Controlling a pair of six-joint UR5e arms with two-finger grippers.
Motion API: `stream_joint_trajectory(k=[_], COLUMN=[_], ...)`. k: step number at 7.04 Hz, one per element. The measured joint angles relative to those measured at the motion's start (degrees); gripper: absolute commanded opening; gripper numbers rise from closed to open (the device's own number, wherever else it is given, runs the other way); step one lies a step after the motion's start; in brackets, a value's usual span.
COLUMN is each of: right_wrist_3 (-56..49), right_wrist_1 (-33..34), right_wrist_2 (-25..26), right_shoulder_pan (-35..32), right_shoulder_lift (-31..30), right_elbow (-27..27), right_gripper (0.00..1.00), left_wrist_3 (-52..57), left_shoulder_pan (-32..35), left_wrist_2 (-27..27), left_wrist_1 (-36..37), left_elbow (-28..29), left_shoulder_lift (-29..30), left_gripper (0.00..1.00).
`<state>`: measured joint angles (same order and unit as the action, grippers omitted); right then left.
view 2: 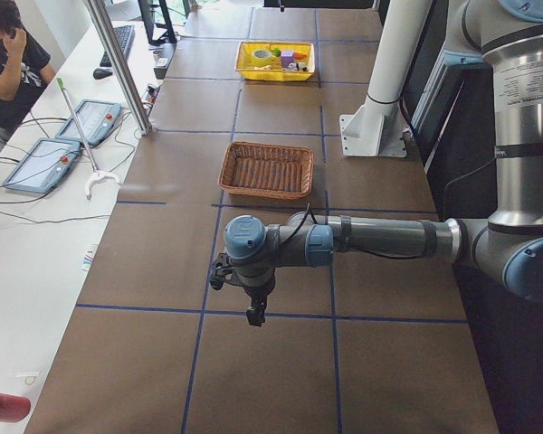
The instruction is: Move tape to another basket
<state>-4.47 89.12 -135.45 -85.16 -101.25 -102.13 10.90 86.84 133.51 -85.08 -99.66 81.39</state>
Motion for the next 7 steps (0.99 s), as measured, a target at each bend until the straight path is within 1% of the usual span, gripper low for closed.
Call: stream_joint_trajectory(k=[2, 4, 5, 7], right_wrist_3=[0.09, 0.65, 0.92, 2.76], right_wrist_1=[0.02, -0.25, -0.59, -0.87], right_wrist_2=[0.03, -0.11, -0.25, 0.04], right_shoulder_pan=[0.00, 0.17, 0.87, 5.75], right_shoulder_lift=[0.39, 2.58, 4.72, 10.57], right_elbow=[-0.43, -2.09, -2.37, -1.76], right_gripper=[1.00, 1.00, 1.00, 1.00], left_wrist_3=[0.02, 0.04, 0.05, 0.05], left_shoulder_pan=[0.00, 0.00, 0.00, 0.00], left_wrist_2=[0.00, 0.00, 0.00, 0.00], left_wrist_1=[-0.02, -0.10, -0.12, -0.03], left_elbow=[-0.01, -0.05, -0.04, -0.02], left_shoulder_lift=[-0.11, -0.17, -0.17, -0.20], left_gripper=[1.00, 1.00, 1.00, 1.00])
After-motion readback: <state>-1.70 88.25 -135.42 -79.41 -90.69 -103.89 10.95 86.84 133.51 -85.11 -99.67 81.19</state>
